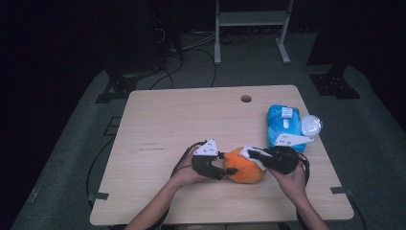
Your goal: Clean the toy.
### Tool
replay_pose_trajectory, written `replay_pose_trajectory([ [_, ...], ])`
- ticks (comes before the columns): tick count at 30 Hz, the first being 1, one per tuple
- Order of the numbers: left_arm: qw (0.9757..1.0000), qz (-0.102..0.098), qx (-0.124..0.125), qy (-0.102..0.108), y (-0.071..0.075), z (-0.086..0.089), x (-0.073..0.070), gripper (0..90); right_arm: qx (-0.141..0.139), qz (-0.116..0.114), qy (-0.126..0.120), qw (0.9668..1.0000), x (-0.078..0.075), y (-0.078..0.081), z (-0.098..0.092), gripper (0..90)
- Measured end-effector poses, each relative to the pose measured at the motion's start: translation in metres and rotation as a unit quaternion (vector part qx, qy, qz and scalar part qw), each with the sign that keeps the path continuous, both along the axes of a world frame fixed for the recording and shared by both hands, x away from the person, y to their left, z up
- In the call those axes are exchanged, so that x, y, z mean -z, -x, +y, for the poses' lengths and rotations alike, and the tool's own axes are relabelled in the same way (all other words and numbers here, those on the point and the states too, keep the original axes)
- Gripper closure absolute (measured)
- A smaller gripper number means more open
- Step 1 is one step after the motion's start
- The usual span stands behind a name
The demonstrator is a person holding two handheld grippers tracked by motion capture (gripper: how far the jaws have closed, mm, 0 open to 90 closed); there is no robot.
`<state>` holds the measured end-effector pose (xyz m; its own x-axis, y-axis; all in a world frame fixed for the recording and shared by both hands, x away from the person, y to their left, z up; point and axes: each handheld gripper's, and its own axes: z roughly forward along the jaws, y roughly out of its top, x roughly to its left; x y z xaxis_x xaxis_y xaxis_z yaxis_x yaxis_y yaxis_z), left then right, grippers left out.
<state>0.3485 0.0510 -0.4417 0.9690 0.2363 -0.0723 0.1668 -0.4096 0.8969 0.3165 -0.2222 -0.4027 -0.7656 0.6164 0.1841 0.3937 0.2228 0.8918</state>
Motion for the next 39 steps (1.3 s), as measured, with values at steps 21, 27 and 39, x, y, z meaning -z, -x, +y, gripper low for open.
replay_pose_trajectory([
  [21, 0.9948, -0.036, -0.005, -0.095, 0.015, 0.015, -0.046, 43.2, -0.004, 0.039, -0.017, 0.9991, 0.008, -0.008, 0.011, 82.4],
  [27, 0.9935, -0.053, -0.001, -0.101, 0.021, -0.001, -0.046, 40.8, -0.030, -0.022, -0.015, 0.9992, -0.022, 0.007, 0.029, 82.4],
  [39, 0.9969, -0.042, 0.022, -0.062, 0.018, 0.006, -0.049, 23.9, -0.040, -0.012, 0.020, 0.9989, -0.013, 0.002, 0.043, 82.5],
])
